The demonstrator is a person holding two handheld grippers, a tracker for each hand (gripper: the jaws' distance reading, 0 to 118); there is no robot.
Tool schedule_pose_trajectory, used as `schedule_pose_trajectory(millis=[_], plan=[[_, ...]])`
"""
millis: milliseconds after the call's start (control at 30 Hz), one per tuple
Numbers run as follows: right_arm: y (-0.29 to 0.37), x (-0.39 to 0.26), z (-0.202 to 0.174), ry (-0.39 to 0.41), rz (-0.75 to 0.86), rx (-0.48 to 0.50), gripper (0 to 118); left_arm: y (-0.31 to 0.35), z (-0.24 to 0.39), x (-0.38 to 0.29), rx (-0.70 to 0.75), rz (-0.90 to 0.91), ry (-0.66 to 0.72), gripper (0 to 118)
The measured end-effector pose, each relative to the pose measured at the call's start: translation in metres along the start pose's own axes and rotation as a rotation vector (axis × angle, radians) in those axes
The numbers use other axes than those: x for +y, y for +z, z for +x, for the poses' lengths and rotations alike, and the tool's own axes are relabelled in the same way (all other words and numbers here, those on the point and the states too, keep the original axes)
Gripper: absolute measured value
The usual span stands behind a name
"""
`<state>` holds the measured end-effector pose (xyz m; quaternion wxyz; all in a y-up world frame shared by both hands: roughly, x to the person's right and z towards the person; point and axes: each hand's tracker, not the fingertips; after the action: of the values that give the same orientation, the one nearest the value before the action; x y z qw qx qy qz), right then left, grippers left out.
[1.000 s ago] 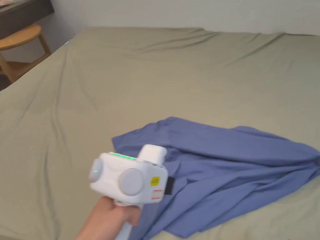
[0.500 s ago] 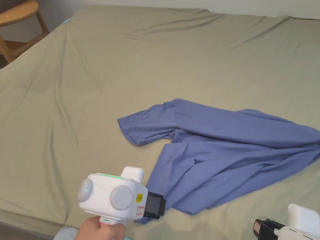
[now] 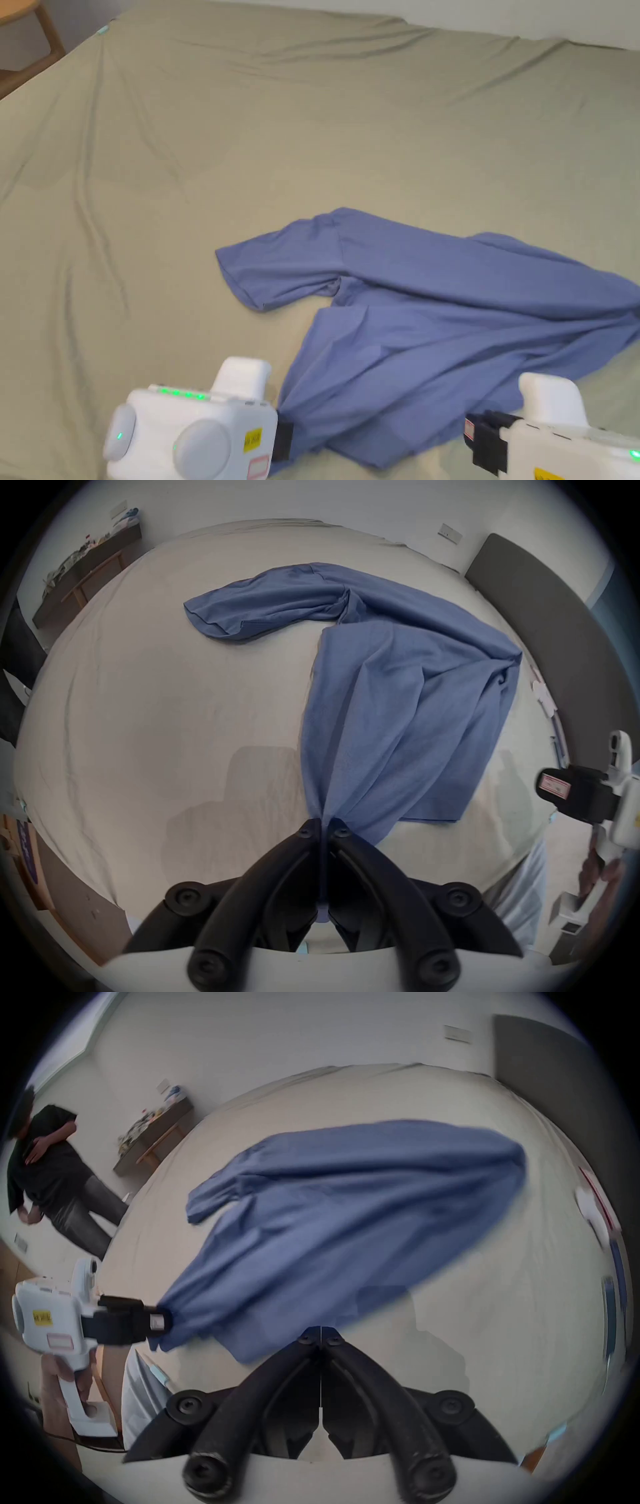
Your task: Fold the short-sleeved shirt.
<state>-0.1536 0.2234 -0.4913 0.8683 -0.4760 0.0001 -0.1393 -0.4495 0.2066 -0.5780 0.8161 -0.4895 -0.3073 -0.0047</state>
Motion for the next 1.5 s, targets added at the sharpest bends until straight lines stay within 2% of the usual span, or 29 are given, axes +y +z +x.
schedule_pose_trajectory(millis=[100,133,200,233,400,433,533,600,667,733,800,833,867,900,967,1067,1200,1300,1433,1500], plan=[[-0.021,0.066,-0.027,0.094,0.050,0.052,2,0.001,-0.005,0.002,-0.022,-0.010,-0.005,2],[-0.035,0.095,-0.037,0.126,0.079,0.029,24,-0.004,-0.007,0.000,-0.029,-0.013,0.001,2],[-0.072,0.146,-0.050,0.210,0.144,-0.015,111,-0.008,-0.012,0.001,-0.057,-0.029,0.008,2],[-0.095,0.174,-0.060,0.245,0.118,-0.013,118,-0.010,-0.015,0.001,-0.065,-0.033,0.015,2],[-0.203,0.287,-0.086,0.299,-0.074,0.068,118,-0.014,-0.020,0.005,-0.083,-0.112,0.039,2],[-0.227,0.298,-0.085,0.293,-0.071,-0.004,118,-0.016,-0.022,0.007,-0.083,-0.112,0.047,2],[-0.272,0.326,-0.093,0.328,-0.127,-0.019,118,-0.018,-0.029,0.008,-0.091,-0.171,0.068,2],[-0.291,0.326,-0.099,0.385,-0.188,-0.029,117,-0.020,-0.032,0.008,-0.084,-0.165,0.080,2],[-0.304,0.322,-0.097,0.435,-0.208,-0.059,111,-0.025,-0.034,0.005,-0.096,-0.202,0.101,2],[-0.308,0.314,-0.103,0.447,-0.198,-0.080,85,-0.027,-0.035,0.003,-0.096,-0.203,0.107,2],[-0.309,0.316,-0.097,0.443,-0.213,-0.074,82,-0.029,-0.037,0.002,-0.102,-0.218,0.117,2],[-0.295,0.310,-0.104,0.441,-0.199,-0.079,76,-0.029,-0.037,0.001,-0.096,-0.228,0.118,2],[-0.290,0.310,-0.105,0.450,-0.208,-0.075,55,-0.028,-0.036,0.001,-0.093,-0.224,0.118,2],[-0.285,0.307,-0.106,0.468,-0.204,-0.083,0,-0.028,-0.036,0.000,-0.086,-0.229,0.122,2],[-0.267,0.313,-0.105,0.528,-0.092,-0.165,0,-0.026,-0.034,0.002,-0.081,-0.230,0.128,2],[-0.231,0.319,-0.093,0.449,-0.086,-0.124,0,-0.021,-0.034,0.004,-0.072,-0.221,0.126,2],[-0.154,0.326,-0.068,0.435,0.020,-0.176,0,-0.004,-0.034,0.019,-0.044,-0.177,0.110,2],[-0.083,0.333,-0.042,0.385,0.129,-0.227,0,0.018,-0.039,0.038,-0.028,-0.100,0.123,2],[0.035,0.331,0.014,0.270,0.290,-0.313,0,0.054,-0.048,0.072,-0.002,0.006,0.108,2],[0.092,0.324,0.044,0.203,0.350,-0.338,0,0.076,-0.041,0.092,0.066,0.086,0.088,2]])
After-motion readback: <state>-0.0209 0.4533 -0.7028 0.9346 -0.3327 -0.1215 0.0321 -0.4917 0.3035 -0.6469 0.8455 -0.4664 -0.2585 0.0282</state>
